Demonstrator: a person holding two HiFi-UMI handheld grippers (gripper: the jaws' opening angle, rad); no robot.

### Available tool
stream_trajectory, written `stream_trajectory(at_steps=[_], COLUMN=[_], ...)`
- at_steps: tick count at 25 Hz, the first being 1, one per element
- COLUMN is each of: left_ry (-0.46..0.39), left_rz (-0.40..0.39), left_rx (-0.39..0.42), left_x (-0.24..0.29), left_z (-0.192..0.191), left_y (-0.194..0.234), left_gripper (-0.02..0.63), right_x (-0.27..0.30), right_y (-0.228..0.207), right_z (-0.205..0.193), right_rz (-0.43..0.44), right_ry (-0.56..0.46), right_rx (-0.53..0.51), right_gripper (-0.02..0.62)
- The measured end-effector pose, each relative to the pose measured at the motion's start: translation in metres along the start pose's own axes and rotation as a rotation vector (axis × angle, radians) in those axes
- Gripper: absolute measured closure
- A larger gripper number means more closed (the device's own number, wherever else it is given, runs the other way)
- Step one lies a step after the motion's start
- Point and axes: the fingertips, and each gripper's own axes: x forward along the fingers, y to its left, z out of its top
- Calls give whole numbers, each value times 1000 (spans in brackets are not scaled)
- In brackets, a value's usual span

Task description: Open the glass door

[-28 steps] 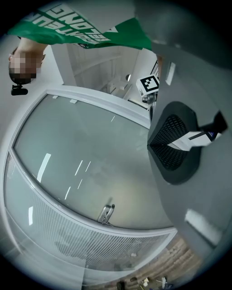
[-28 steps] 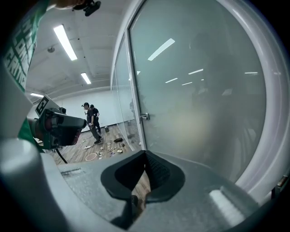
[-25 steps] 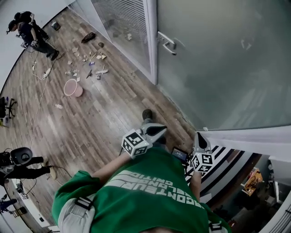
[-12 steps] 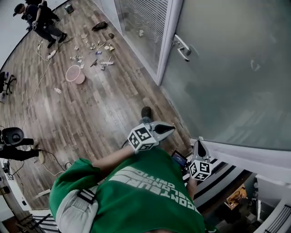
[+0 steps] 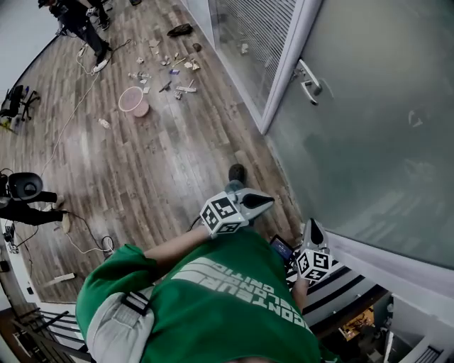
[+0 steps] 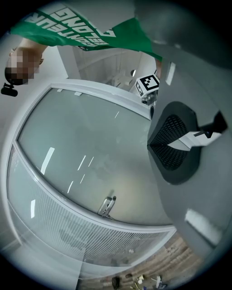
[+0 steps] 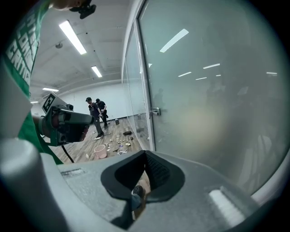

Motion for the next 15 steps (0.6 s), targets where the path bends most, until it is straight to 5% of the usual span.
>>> stream_trajectory(at_steps=[11,15], left_ry=[-19,-8], left_rz=[64,32], left_rx=[23,33], left_x=[12,21], left_z=[14,25], left_y=[43,53], left_gripper=[591,591], right_x=[36,58], right_y=[-7,-15], right_z=[18,30], right_rz=[34,32], right_ry=[34,54], right_rx=[-34,-53], right_gripper=[603,602])
